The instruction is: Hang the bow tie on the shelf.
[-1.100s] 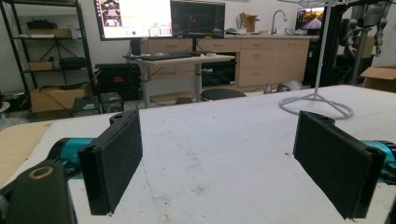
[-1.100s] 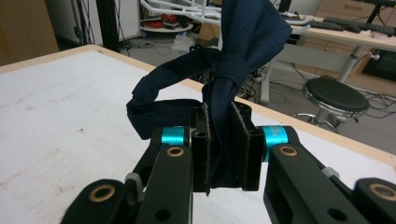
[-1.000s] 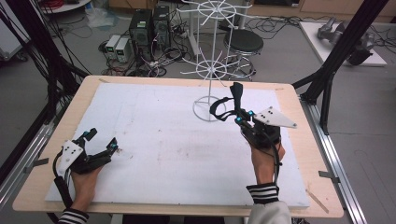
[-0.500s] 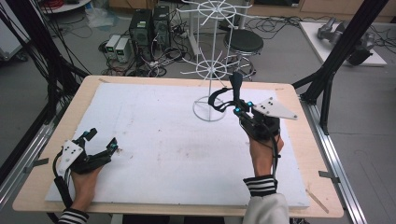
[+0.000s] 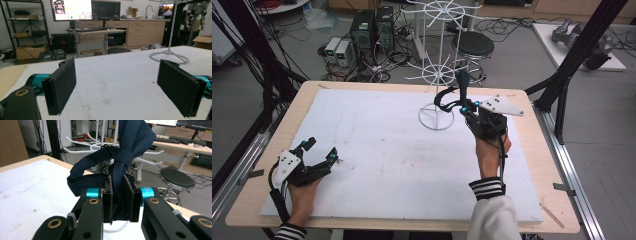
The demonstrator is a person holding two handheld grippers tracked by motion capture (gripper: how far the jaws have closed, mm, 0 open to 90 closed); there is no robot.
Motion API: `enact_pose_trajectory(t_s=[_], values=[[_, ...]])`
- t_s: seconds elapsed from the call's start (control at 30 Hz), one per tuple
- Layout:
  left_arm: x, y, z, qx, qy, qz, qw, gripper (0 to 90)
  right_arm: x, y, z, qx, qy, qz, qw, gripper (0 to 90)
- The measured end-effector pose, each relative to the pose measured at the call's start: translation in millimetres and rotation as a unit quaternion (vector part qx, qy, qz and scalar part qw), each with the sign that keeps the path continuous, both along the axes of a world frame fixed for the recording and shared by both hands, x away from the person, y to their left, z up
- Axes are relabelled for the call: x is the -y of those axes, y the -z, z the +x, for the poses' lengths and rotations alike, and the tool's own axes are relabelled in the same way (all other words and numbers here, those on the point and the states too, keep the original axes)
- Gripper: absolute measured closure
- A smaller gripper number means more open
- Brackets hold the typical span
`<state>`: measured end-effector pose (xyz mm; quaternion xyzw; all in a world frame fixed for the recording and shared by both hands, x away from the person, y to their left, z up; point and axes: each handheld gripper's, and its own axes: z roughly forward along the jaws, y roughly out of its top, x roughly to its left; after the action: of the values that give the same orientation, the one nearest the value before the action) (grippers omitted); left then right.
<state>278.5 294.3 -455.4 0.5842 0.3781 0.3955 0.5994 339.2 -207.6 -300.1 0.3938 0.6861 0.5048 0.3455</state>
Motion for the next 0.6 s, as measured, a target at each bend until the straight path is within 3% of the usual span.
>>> enact_pose_trajectory(t_s=[0.17, 0.6], values=[[0.2, 0.0, 0.2, 0.0, 0.0, 0.001, 1.0, 16.1, -0.1, 2.5, 8.5, -0.002, 0.004, 0.015, 0.9999, 78.9], [0.0, 0.0, 0.2, 0.0, 0.0, -0.001, 1.0, 16.1, -3.4, 12.1, 25.2, -0.025, 0.012, 0.016, 0.9995, 78.3]])
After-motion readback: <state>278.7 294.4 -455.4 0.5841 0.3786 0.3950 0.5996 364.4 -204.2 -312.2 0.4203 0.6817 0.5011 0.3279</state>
